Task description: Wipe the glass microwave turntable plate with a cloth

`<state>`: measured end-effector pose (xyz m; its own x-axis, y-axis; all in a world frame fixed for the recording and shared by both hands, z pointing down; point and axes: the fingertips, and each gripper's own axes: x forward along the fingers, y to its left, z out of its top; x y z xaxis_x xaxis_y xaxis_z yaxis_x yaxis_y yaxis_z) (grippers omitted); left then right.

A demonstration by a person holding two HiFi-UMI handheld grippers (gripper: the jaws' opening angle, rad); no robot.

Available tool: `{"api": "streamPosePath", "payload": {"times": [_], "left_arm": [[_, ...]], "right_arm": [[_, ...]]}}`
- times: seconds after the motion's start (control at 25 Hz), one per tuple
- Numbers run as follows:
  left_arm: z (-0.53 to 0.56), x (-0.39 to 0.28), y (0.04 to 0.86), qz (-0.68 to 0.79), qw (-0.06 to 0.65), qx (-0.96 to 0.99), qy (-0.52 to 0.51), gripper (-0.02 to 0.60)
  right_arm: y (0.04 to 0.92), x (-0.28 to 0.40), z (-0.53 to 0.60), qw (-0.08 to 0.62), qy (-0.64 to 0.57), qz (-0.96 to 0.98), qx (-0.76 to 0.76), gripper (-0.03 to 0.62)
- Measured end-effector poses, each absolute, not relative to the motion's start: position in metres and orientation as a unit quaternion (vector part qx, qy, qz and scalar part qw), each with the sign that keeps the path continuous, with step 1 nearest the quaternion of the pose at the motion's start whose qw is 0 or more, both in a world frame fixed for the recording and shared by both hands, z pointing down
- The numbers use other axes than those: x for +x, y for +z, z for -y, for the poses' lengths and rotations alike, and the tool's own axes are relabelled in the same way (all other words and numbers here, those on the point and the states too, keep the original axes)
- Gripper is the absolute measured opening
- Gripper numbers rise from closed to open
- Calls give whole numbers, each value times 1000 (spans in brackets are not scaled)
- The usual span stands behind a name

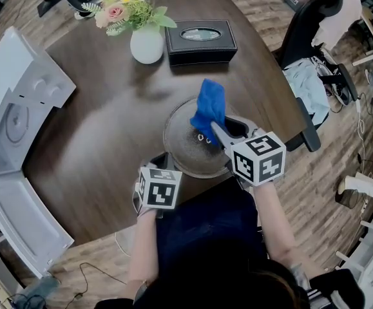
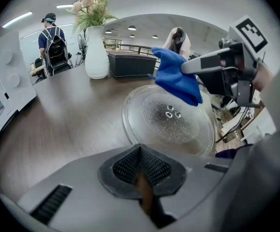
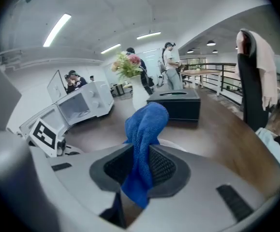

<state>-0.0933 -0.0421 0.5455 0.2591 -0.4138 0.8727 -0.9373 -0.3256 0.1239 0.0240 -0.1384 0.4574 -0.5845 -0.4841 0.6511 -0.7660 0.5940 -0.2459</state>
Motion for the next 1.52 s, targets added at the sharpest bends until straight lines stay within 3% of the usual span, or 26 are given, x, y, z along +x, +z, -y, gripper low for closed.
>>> {"api": "streamPosePath", "payload": {"times": [0.28,0.52,0.96,1.52], "left_arm": [[41,-93,547,471,338,719,384,2],[39,-94,547,473,342,715,385,2],[40,-93,547,470,339,718,387,2],[41,-93,547,470,333,719,389,2]], "right_arm": [[488,-62,90,288,259,885,257,74],[517,-90,77,314,260,885,223,74],[538,-80,78,349,271,870,219,72],[538,-11,93,359,267,847,288,74]]}}
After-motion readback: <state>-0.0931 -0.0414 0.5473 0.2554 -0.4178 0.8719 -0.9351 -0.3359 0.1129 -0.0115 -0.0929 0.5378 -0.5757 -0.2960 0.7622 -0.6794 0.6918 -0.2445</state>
